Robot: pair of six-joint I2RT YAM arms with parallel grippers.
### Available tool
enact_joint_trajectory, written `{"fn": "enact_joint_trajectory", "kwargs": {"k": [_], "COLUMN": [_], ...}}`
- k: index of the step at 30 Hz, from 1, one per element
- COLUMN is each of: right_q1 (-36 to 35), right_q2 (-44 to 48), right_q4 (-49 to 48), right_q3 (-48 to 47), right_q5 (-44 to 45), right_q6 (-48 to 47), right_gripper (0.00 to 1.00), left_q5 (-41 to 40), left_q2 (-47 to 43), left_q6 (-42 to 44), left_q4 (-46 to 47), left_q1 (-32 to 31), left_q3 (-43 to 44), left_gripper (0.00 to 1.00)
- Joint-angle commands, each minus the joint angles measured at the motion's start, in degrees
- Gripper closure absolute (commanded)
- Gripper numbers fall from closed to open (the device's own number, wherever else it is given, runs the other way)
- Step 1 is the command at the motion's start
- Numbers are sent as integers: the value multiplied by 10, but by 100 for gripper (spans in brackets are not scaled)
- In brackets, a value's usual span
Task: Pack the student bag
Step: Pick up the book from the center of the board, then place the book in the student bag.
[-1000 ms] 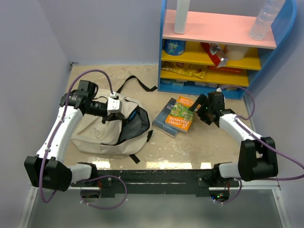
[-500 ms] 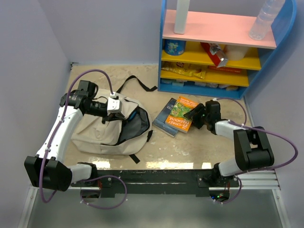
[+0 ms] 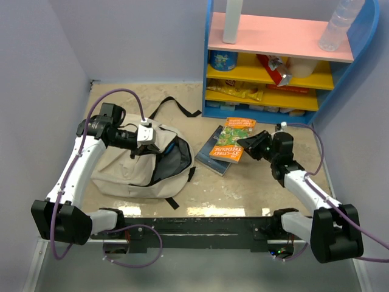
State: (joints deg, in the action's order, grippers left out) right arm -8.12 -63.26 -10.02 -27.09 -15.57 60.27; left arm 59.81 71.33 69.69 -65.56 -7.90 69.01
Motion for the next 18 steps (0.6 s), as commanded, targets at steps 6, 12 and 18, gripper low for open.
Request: {"fn": "enact_joint_trajectory", "kwargs": {"k": [6,12,18], "right_q1": [-141,-207,-240], "right_q2": [-40,-103,-167], "right_q4": [-159,-220,-206], "right_q3": [-58,-92,-129], "right_q5": [-161,-197,-215], "right_q6": [32,41,54], "right_gripper": [100,100,100], "left_q5": [55,51,56], "left_q2": [-1,-7,-9], "left_q6": [21,20,18], "left_q4": [-5,-5,-2], "left_q1": [1,2,2], "left_q3": [23,24,25], "left_gripper": [100,100,100]}}
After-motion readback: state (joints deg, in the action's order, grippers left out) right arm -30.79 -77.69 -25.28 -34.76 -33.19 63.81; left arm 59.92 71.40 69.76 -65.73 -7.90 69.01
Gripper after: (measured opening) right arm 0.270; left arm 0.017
